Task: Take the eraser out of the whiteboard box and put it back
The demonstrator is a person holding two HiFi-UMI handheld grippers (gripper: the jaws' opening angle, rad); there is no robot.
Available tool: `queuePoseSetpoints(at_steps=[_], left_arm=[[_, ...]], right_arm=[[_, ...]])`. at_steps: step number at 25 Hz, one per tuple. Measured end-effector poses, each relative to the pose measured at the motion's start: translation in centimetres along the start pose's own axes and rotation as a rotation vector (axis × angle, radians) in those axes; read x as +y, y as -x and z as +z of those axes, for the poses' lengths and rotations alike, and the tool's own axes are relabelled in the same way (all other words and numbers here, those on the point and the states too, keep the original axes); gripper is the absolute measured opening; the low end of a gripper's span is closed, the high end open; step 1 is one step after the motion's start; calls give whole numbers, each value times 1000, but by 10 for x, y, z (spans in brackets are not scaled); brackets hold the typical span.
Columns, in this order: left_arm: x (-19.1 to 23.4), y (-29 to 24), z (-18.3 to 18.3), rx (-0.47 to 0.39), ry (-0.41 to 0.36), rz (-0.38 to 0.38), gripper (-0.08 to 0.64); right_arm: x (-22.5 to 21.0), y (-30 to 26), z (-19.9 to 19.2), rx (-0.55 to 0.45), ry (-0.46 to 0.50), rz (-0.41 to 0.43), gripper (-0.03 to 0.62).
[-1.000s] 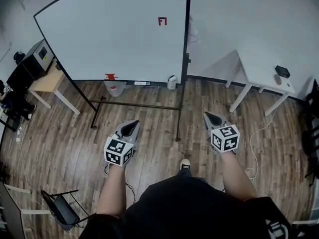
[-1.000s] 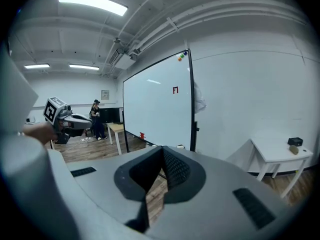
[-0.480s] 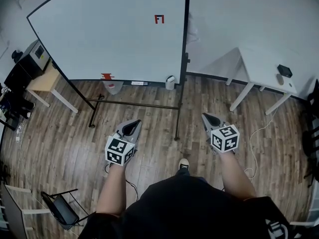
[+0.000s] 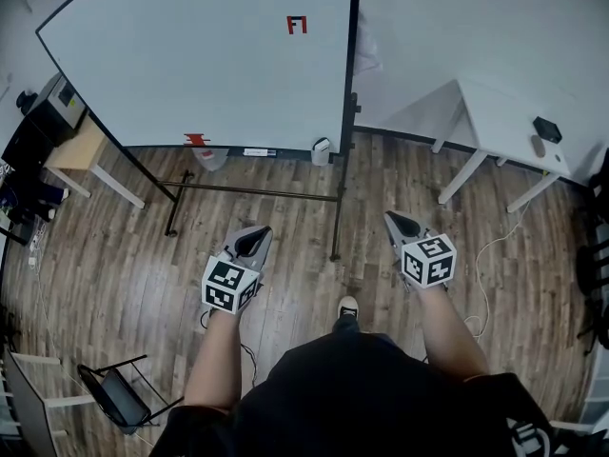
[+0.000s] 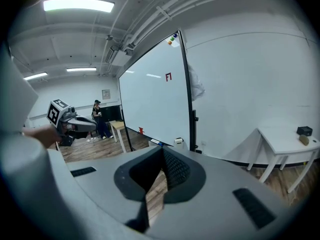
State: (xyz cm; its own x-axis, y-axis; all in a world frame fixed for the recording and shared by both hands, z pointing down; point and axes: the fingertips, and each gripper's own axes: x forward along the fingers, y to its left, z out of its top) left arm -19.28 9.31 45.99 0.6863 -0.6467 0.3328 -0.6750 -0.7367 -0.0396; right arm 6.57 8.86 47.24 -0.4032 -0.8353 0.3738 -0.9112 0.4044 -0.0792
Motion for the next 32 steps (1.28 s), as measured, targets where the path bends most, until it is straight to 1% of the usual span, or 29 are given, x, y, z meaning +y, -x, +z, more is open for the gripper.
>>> queuePoseSetpoints(at_steps=[5,11,18,24,32], left_arm=[[4,-17,-3,12,9,-3,11],[13,-46,-8,29,35,-17,11],[21,-81,0,46,32,-34,11],[27,-112,13,58,28,-31,11],[39,-149,22,83,24,-11,11]], right_arm=[[-16,-9,2,-13,1,-16,-6],[-35,-31,-4,20,-13,-3,-6],[-59,-55,0,39,-11,11,-6],[-89,-70,7,40,-10,15,-6],[-117,-97,20,38,-4,65,-6]])
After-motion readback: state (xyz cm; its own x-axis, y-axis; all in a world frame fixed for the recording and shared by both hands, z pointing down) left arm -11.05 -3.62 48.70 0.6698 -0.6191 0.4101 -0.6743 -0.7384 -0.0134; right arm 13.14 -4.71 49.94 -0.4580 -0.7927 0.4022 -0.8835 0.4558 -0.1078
